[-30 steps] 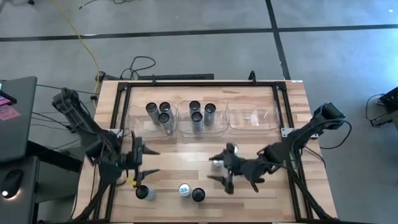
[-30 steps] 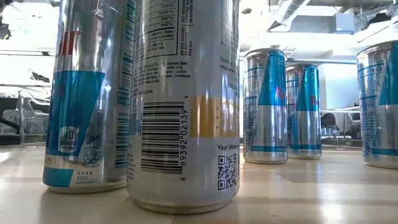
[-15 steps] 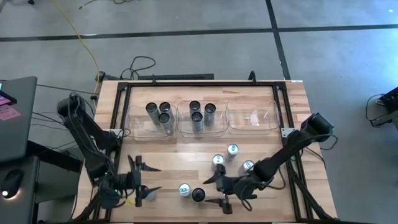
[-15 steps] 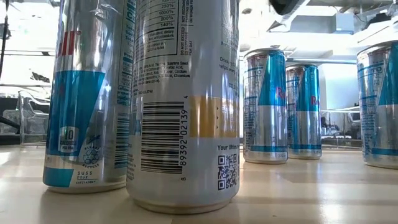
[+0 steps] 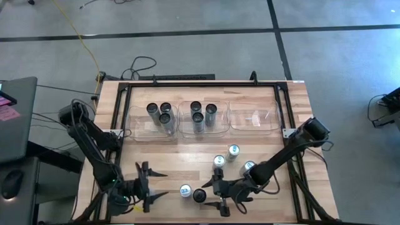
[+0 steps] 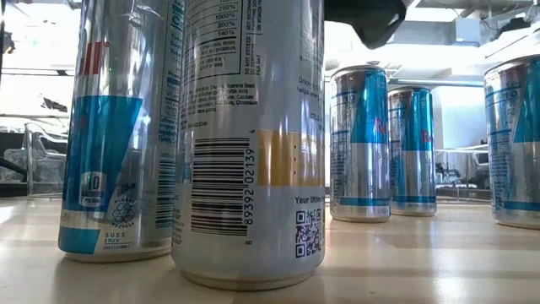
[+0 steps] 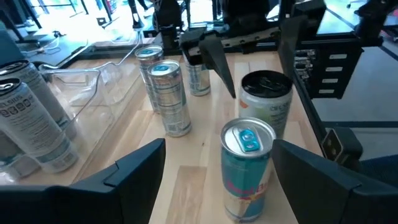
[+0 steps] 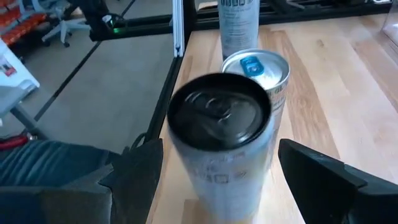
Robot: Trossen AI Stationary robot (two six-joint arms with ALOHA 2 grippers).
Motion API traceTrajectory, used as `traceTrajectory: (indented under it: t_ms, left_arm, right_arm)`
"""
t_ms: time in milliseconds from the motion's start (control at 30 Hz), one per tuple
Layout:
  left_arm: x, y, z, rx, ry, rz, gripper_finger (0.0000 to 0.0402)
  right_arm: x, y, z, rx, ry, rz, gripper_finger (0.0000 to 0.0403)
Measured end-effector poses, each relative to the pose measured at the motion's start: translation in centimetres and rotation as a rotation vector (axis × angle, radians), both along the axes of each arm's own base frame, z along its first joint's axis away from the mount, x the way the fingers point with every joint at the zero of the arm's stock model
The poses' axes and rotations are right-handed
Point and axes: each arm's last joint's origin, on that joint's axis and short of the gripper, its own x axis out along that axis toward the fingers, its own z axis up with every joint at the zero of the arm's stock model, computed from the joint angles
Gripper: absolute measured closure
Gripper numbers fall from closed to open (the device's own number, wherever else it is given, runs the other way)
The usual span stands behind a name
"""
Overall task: Sort soda cans
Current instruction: Put the green soda can into the left transparent bin
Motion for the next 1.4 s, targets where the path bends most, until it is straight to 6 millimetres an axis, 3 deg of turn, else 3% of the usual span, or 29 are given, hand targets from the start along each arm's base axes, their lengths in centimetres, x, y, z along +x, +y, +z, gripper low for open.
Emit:
traceTrajectory:
  t_ms: [733, 1100, 1233, 1400]
  left_arm:
    - [1.4, 1.0, -0.2, 0.016, 0.037, 0.007, 0.0111]
    - [1.7, 1.4, -0.3, 0.084, 0.062, -0.004, 0.0111]
    - [2.0, 1.7, -0.3, 0.092, 0.068, 0.010, 0.0111]
    - [2.6, 2.3, -0.4, 0.098, 0.073, 0.037, 0.0111]
  right_arm:
    - [0.6, -0.7, 0.2, 0.025, -0.011, 0.004, 0.0065]
    - [1.8, -1.4, -1.2, -0.031, -0.015, 0.018, 0.0065]
    - [1.9, -1.5, -1.3, -0.052, -0.021, 0.023, 0.0084]
    - [2.2, -2.0, -1.2, -0.058, -0.031, 0.012, 0.0141]
